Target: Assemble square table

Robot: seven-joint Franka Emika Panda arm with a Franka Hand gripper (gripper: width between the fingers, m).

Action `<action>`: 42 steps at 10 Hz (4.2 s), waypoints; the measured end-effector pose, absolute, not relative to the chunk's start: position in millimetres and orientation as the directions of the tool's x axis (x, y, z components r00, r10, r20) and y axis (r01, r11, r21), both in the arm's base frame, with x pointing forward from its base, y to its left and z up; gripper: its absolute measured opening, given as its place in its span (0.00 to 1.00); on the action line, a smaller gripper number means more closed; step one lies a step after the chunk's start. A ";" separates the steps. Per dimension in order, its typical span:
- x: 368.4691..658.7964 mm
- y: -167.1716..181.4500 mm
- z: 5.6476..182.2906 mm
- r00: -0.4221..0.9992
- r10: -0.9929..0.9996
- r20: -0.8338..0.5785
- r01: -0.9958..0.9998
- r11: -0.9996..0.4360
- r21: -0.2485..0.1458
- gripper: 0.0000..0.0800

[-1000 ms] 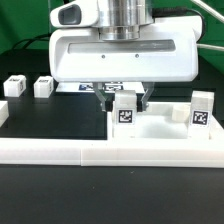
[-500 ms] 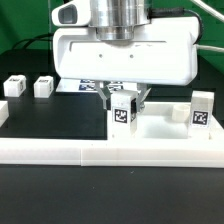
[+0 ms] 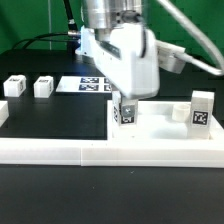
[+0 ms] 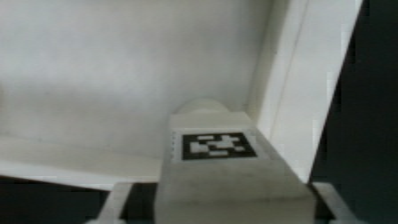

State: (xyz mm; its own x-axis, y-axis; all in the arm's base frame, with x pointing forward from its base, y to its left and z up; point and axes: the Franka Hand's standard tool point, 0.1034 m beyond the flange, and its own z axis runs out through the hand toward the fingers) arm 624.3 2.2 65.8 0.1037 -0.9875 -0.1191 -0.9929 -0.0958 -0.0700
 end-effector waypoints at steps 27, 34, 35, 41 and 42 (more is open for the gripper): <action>618.5 5.3 61.2 0.756 -0.654 0.001 -0.652 -0.754 -0.071 0.43; 616.3 3.8 60.7 0.755 -0.656 -0.002 -0.654 -0.754 -0.061 0.73; 616.3 3.7 60.6 0.755 -0.656 -0.002 -0.654 -0.754 -0.061 0.73; 616.1 3.7 60.3 0.755 -0.656 -0.002 -0.654 -0.754 -0.061 0.81; 616.1 3.7 60.3 0.755 -0.656 -0.002 -0.654 -0.754 -0.061 0.81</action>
Offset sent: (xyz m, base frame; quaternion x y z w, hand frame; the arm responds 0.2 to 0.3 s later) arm 0.0071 -0.0016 0.0012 0.0059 -0.0030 0.1604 0.9870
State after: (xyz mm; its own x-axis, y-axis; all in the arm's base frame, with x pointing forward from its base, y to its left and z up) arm 616.1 3.7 60.3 0.7551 -0.6556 -0.0020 -0.6544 -0.7537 -0.0608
